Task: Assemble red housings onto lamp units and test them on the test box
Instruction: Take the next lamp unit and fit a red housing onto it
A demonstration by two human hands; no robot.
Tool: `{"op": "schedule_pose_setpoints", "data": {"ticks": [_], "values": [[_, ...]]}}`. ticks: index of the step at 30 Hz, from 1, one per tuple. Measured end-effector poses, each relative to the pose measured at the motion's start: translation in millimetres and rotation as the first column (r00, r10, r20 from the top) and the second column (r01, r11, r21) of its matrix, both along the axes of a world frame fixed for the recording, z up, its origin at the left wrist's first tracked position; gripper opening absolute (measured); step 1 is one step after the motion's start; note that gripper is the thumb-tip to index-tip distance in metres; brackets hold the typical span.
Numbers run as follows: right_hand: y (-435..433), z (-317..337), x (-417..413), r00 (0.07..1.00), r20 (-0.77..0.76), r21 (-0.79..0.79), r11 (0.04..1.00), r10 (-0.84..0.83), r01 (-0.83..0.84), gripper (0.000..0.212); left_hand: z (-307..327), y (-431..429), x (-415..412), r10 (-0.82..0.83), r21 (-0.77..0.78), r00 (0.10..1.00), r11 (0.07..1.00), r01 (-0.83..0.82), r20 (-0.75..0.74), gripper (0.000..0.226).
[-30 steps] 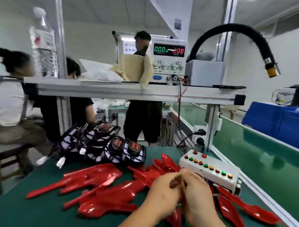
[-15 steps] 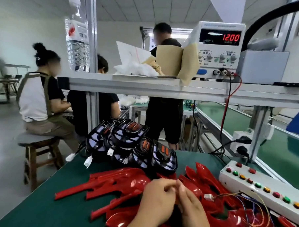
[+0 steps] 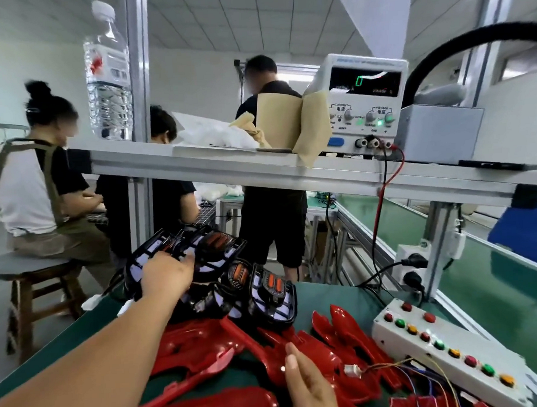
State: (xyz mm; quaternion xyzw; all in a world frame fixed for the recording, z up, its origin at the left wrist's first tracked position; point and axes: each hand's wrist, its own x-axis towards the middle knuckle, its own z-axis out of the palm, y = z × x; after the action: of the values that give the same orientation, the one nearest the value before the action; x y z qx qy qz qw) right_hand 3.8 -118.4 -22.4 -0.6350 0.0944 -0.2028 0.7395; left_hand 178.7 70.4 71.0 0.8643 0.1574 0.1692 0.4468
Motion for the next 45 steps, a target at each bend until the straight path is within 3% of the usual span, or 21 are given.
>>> {"op": "schedule_pose_setpoints", "data": {"ticks": [3,11,16,19,21,24,26,30,36,41,45], "values": [[-0.4,-4.7,1.6,1.0,-0.006,0.012,1.0,0.017,-0.017,0.026,3.5,4.0,-0.6,-0.021,0.028,0.999,0.999,0.02,0.038,0.034],[-1.4,-8.9,5.5,1.0,0.008,-0.113,0.993,0.026,-0.025,0.031,9.3,1.3,-13.1,-0.051,0.012,0.984,0.999,0.049,0.17,0.029],[-4.3,-9.7,5.2,0.998,-0.016,-0.221,0.973,0.062,-0.064,0.038,11.5,-3.4,-32.7,0.018,-0.181,0.966,0.983,0.03,0.259,0.012],[-4.0,-11.1,4.8,0.997,-0.011,-0.296,0.952,0.078,-0.078,0.041,7.1,-7.1,-51.7,0.055,-0.327,0.949,0.944,0.052,0.31,0.023],[-2.5,-12.0,3.0,0.996,0.035,-0.349,0.935,0.078,-0.061,0.043,0.5,-11.0,-68.1,0.061,-0.431,0.945,0.898,0.089,0.322,0.011],[-0.4,-12.4,0.1,0.987,0.131,-0.386,0.922,0.092,-0.035,0.048,-17.2,-23.2,-98.6,0.05,-0.49,0.937,0.861,0.135,0.346,0.014],[2.2,-9.6,-1.4,0.977,0.182,-0.321,0.946,0.112,-0.049,0.048,-31.7,-36.7,-123.3,0.03,-0.47,0.935,0.87,0.15,0.355,0.004],[4.1,-5.1,-4.2,0.955,0.248,-0.109,0.984,0.163,-0.139,0.065,-63.5,-66.6,-160.6,-0.02,-0.48,0.94,0.856,0.193,0.342,0.018],[-3.9,7.4,-7.2,0.987,0.117,0.157,0.98,0.108,-0.125,0.029,-78.1,-81.2,-181.5,-0.106,-0.62,0.944,0.73,0.286,0.312,0.004],[-28.4,26.8,-11.0,0.993,0.089,0.258,0.961,0.082,-0.103,0.033,-77.8,-45.8,-163.3,-0.089,-0.645,0.944,0.709,0.285,0.319,0.027],[-39.5,33.1,-14.1,0.974,0.135,0.36,0.907,0.183,-0.22,0.034,-80.7,-18.2,-139.9,-0.155,-0.67,0.94,0.667,0.326,0.303,0.033]]}}
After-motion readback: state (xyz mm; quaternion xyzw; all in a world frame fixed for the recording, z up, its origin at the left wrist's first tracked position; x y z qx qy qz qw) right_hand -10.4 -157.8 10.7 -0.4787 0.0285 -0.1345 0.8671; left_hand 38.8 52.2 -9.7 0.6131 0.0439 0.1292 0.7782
